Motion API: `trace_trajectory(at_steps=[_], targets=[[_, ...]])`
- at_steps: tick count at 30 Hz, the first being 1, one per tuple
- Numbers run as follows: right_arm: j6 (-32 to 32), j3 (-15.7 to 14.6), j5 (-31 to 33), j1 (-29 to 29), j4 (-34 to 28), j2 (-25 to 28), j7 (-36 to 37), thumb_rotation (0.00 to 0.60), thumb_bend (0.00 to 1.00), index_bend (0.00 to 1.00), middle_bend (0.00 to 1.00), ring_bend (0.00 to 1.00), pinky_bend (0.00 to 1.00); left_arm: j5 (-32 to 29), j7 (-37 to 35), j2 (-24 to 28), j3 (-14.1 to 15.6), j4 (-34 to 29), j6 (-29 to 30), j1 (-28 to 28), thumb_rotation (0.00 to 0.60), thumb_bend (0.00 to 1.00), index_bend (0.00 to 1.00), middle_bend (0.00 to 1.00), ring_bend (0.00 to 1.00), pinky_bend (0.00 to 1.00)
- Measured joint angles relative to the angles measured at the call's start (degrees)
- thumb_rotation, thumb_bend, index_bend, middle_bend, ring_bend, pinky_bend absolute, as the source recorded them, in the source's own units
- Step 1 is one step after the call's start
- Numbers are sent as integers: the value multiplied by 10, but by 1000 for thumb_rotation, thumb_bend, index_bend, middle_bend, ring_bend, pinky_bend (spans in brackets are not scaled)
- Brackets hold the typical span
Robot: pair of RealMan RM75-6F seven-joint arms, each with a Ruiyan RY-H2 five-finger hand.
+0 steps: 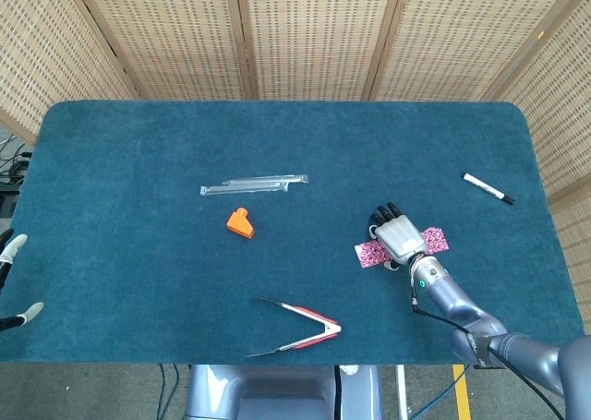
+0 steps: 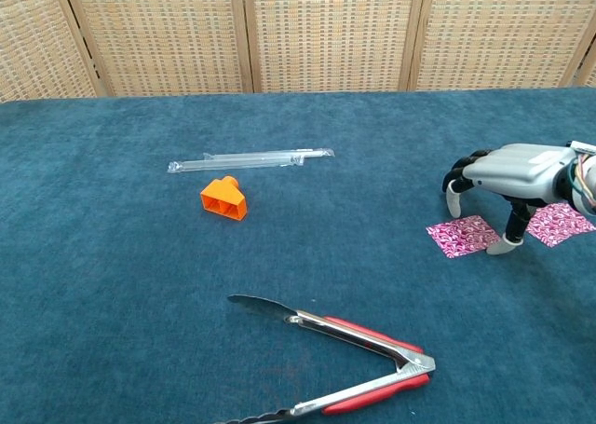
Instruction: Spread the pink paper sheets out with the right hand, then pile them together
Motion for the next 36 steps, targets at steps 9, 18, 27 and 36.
trace_trajectory(at_steps=[9, 18, 27, 36], targets=[[0, -4, -3, -2, 3, -2, 4, 600, 208, 364, 155, 0, 0, 0, 0, 0, 0, 0, 0, 0, 600, 15, 0, 0, 0, 0], [3, -7, -7, -5, 5, -2, 9, 600, 248, 424, 176, 0, 0, 1, 1, 0, 0, -1, 0, 0, 600, 15, 0, 0, 0, 0], [7, -9, -14, -9, 9, -3, 20, 600, 296, 479, 204, 0, 0, 1, 1, -1, 0, -1, 0, -1, 600, 15, 0, 0, 0, 0], [6, -10, -15, -10, 12, -4, 22, 600, 311, 504, 218, 0, 0, 1, 1, -2, 0, 0, -3, -2, 600, 15, 0, 0, 0, 0]])
